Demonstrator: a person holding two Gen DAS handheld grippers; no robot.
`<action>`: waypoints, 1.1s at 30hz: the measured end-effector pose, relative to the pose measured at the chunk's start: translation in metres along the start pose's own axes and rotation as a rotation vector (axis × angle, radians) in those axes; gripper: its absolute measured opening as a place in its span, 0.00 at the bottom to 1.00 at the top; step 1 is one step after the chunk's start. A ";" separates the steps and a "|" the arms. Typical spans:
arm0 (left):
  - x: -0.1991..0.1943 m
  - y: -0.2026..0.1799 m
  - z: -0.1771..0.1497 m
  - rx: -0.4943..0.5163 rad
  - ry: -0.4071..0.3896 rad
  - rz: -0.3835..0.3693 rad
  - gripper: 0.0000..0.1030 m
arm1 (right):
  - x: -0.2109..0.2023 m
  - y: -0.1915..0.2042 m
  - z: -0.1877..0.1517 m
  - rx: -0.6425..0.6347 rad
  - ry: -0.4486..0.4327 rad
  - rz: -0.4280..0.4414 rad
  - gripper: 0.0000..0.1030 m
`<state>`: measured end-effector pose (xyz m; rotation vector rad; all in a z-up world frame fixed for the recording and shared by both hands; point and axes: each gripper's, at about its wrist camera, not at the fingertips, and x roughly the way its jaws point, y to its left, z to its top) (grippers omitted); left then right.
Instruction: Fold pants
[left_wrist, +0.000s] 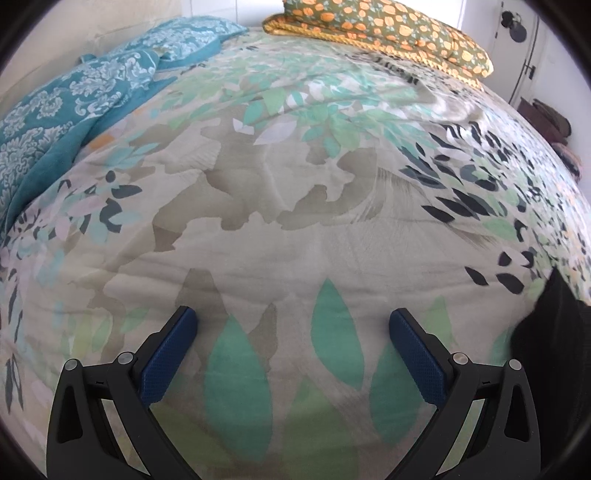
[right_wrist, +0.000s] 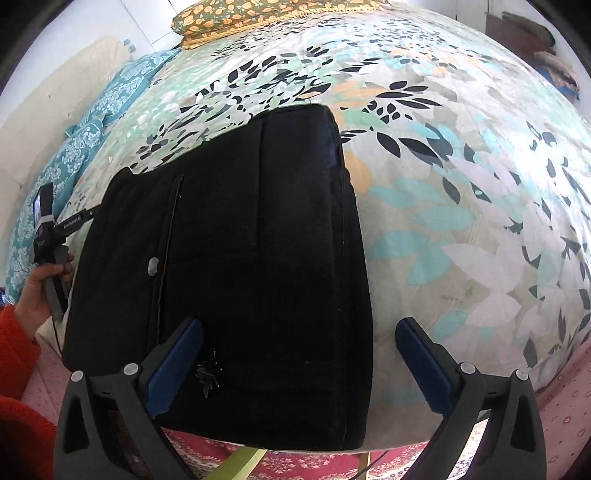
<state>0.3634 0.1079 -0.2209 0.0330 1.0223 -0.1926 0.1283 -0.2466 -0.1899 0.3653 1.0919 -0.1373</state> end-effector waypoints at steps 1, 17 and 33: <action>-0.005 0.003 0.000 -0.032 0.023 -0.022 0.99 | -0.007 -0.003 0.002 0.012 -0.030 0.007 0.99; -0.056 -0.092 -0.079 -0.094 0.314 -0.582 0.99 | 0.028 -0.051 0.023 0.201 0.060 0.431 0.99; -0.059 -0.142 -0.093 0.124 0.232 -0.410 1.00 | 0.033 -0.034 0.016 0.063 0.047 0.342 1.00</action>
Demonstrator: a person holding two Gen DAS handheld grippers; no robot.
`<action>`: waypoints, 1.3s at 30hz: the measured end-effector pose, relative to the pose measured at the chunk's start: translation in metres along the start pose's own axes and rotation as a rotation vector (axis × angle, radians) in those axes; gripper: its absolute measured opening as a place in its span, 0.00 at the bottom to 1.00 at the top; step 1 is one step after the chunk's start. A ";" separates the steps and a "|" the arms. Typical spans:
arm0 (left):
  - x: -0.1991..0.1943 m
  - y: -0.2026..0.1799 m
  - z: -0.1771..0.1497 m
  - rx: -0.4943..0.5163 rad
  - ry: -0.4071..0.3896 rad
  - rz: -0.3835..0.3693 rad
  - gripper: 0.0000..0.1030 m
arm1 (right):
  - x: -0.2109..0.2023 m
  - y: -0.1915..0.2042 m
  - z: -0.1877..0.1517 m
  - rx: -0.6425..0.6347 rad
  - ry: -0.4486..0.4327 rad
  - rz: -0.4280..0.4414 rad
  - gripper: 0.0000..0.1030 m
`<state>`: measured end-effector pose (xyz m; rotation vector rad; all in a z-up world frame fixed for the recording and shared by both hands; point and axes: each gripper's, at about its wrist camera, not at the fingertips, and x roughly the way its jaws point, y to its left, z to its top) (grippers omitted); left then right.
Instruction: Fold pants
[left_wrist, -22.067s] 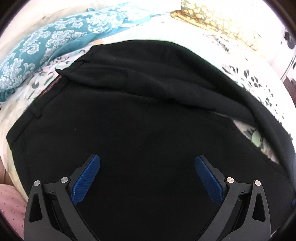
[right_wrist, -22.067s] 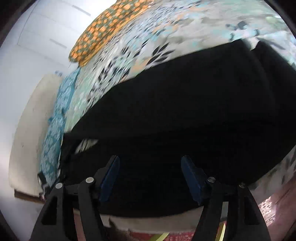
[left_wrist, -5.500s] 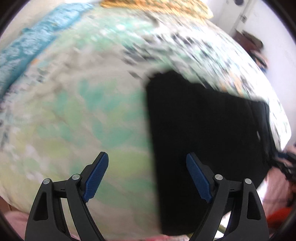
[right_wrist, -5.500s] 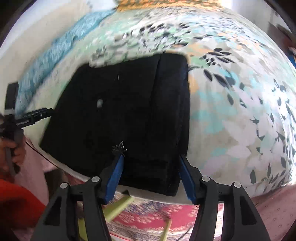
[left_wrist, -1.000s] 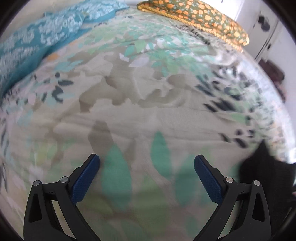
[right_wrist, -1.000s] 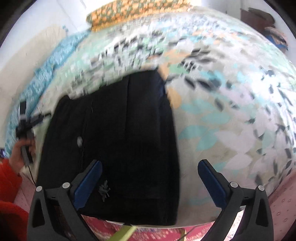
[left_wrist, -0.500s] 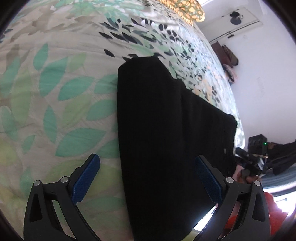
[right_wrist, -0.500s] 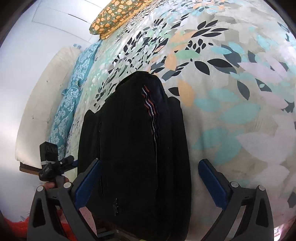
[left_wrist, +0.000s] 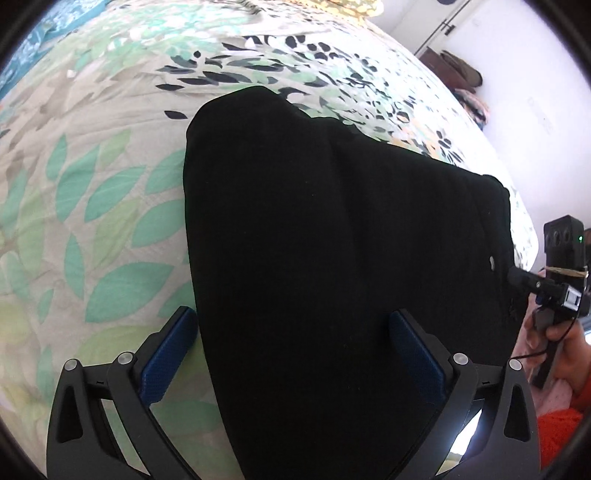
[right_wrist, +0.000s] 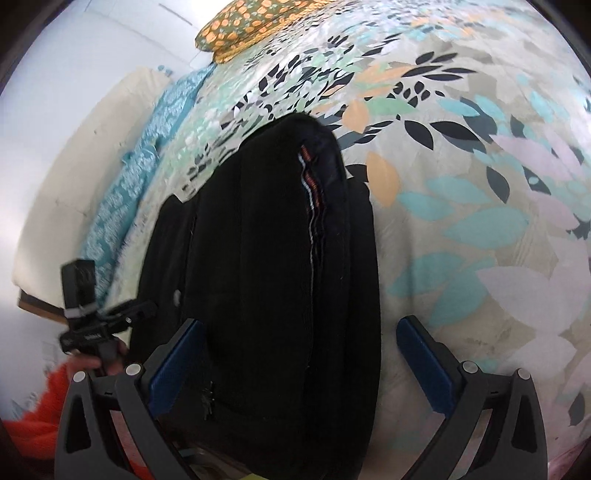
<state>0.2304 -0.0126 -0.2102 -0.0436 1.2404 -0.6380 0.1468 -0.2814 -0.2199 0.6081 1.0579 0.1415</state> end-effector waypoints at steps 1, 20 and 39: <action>0.001 0.002 0.001 -0.004 0.001 -0.009 1.00 | 0.000 -0.001 -0.001 0.003 -0.001 -0.005 1.00; -0.010 0.014 0.003 0.018 0.051 -0.081 0.99 | -0.001 0.005 0.012 -0.010 0.117 -0.049 0.99; -0.025 0.018 -0.013 -0.202 0.006 -0.223 0.23 | 0.004 0.011 0.009 -0.077 0.111 0.212 0.44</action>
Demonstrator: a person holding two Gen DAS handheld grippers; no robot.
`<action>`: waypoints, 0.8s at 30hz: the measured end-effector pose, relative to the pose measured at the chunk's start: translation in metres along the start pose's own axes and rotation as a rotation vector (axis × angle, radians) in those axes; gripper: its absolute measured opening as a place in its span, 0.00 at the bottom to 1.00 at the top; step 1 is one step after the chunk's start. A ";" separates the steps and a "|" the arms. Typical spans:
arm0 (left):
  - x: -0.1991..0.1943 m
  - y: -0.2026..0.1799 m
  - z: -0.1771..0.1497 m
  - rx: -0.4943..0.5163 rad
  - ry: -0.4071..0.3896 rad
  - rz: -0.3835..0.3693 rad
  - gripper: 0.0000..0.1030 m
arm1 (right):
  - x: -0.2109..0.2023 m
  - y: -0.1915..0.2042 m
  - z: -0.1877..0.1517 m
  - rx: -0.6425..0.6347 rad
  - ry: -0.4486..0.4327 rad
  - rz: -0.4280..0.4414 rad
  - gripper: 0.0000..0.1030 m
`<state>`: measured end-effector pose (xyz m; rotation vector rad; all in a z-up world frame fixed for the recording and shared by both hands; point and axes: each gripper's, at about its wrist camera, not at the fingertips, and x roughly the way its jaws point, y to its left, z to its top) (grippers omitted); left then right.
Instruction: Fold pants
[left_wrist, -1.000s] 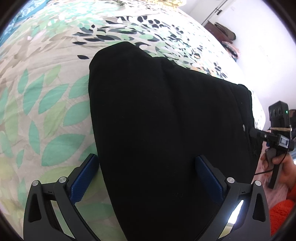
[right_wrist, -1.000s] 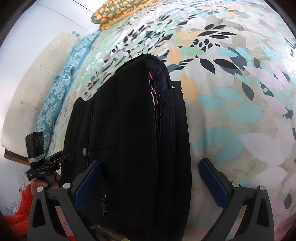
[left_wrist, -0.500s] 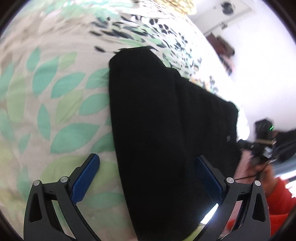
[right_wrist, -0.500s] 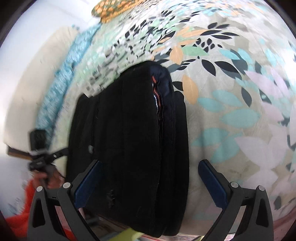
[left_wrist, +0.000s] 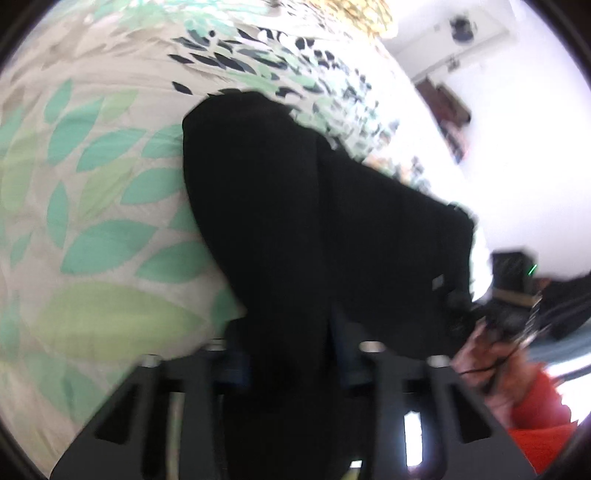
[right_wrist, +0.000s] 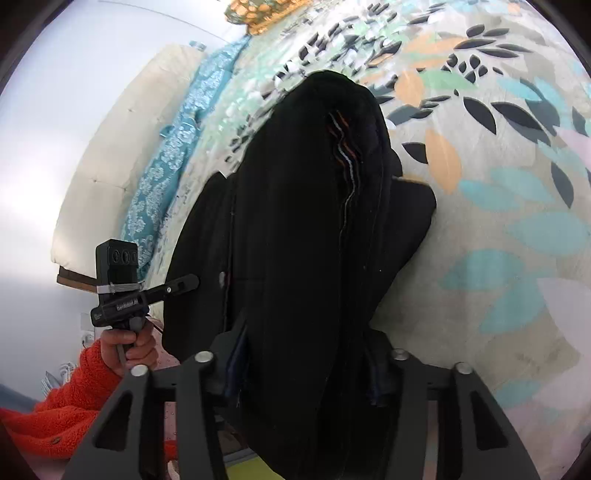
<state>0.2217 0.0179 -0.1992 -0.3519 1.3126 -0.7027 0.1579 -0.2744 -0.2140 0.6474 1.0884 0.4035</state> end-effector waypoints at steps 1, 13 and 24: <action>-0.006 -0.004 -0.001 0.001 -0.017 0.001 0.22 | -0.003 0.008 0.000 -0.020 -0.019 0.006 0.41; -0.059 -0.089 0.107 0.198 -0.249 0.068 0.20 | -0.045 0.059 0.132 -0.203 -0.211 0.014 0.38; 0.014 -0.038 0.109 0.148 -0.241 0.441 0.51 | -0.024 -0.035 0.133 0.048 -0.191 -0.291 0.56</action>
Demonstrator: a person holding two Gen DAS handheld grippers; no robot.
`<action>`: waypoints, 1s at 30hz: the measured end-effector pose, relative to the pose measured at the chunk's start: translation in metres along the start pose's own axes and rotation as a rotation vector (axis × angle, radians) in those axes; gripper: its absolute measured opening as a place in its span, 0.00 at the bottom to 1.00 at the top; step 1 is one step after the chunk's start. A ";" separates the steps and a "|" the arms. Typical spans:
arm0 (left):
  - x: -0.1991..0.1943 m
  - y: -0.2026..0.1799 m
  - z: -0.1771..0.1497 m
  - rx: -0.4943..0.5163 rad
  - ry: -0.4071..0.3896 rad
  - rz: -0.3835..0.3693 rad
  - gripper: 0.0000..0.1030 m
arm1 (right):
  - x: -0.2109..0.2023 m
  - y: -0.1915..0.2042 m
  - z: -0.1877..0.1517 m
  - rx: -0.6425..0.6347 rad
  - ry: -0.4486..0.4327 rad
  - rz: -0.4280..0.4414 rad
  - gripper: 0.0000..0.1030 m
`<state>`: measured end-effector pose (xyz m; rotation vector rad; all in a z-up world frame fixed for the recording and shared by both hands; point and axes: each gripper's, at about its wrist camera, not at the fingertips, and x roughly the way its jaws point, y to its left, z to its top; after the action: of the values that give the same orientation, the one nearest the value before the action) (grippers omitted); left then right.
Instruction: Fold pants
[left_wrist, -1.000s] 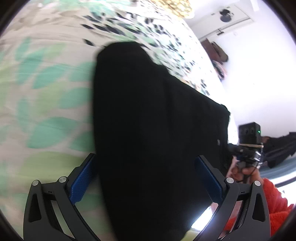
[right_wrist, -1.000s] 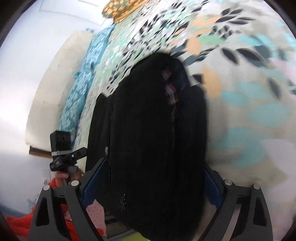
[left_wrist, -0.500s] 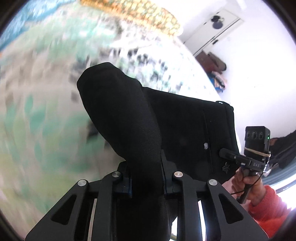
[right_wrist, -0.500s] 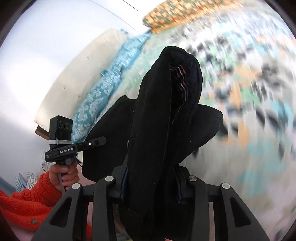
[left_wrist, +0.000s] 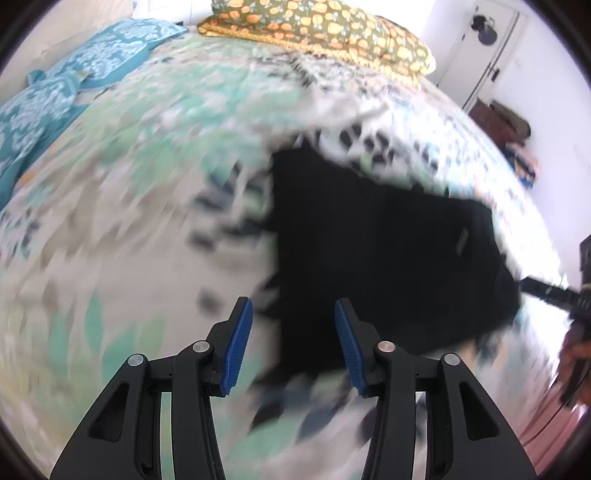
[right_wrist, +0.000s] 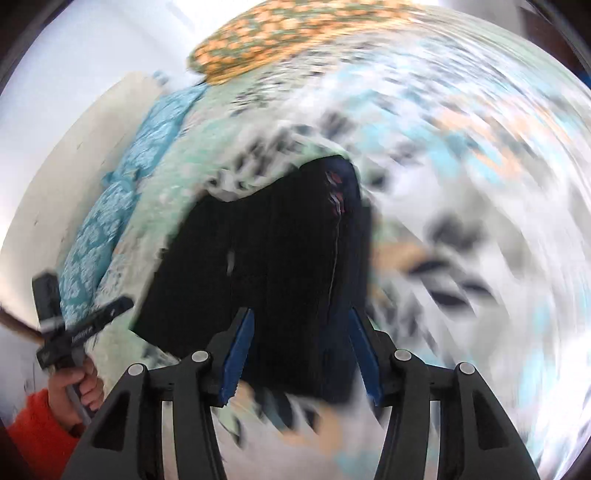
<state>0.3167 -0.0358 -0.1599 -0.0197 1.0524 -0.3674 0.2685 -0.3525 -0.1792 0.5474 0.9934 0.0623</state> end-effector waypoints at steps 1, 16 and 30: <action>-0.008 0.003 -0.017 0.017 -0.020 0.023 0.54 | -0.006 -0.004 -0.016 0.009 -0.017 -0.018 0.68; -0.166 -0.066 -0.022 0.074 -0.412 0.263 0.98 | -0.089 0.105 -0.078 -0.305 -0.171 -0.246 1.00; -0.169 -0.088 -0.060 0.049 -0.311 0.313 0.99 | -0.107 0.142 -0.117 -0.268 -0.209 -0.396 1.00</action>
<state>0.1662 -0.0577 -0.0305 0.1272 0.7232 -0.1007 0.1426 -0.2133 -0.0794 0.1029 0.8559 -0.2085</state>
